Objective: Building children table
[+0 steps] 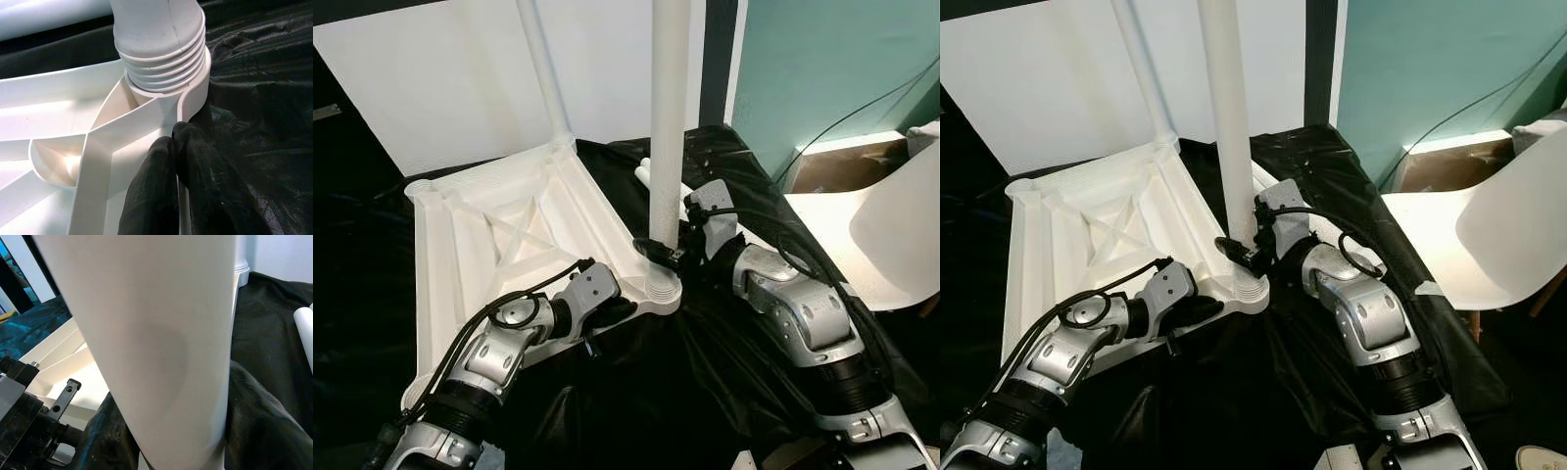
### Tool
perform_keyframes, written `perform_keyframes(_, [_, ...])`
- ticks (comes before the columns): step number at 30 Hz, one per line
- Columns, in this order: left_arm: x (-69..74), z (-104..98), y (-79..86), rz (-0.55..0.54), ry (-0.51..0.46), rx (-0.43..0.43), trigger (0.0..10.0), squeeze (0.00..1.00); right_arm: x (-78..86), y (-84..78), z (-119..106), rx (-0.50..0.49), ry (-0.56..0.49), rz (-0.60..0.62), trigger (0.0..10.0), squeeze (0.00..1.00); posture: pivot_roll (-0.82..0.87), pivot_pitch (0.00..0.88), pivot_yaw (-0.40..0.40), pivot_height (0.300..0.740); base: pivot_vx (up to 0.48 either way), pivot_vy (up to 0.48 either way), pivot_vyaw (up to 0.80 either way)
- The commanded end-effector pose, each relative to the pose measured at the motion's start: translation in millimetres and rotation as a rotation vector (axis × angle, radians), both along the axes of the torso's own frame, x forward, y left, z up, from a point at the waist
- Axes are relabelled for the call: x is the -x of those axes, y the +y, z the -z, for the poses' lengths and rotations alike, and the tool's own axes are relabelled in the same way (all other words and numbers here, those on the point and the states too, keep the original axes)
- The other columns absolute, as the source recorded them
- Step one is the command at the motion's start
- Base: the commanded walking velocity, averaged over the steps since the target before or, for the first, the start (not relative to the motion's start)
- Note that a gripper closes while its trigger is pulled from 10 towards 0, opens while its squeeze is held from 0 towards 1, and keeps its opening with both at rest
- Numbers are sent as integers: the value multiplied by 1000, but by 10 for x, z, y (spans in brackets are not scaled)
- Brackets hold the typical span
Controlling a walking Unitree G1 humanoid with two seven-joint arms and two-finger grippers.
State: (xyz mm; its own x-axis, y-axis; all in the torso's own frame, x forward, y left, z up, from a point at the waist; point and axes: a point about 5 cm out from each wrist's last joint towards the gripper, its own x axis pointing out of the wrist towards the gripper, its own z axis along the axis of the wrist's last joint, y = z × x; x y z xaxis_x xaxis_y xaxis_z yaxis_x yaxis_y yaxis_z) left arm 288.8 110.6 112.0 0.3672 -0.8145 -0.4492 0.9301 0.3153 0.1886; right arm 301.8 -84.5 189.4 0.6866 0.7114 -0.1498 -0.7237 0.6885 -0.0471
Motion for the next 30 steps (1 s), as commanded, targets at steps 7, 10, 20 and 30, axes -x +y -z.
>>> perform_keyframes(7, [65, 182, 9, 9, 81, -45, 10000, 0, 40, -70, 311, 97, 124, -41, 10000, 0, 10, 0, 88, 740, 0, 0, 0])
perform_keyframes(10, [73, 188, 10, 8, 81, -45, 10000, 0, 53, -94, 350, 181, 47, -89, 10000, 0, 14, 0, 87, 740, 0, 0, 0])
perform_keyframes(20, [148, 200, 43, 16, 93, -50, 10000, 0, 59, 102, 563, 61, 11, 90, 10000, 0, 49, 0, 108, 740, 0, 0, 0])
perform_keyframes(30, [184, 195, 74, 23, 103, -66, 10000, 0, 33, 307, 454, -86, -54, 192, 10000, 0, 78, 0, 124, 740, 0, 0, 0])
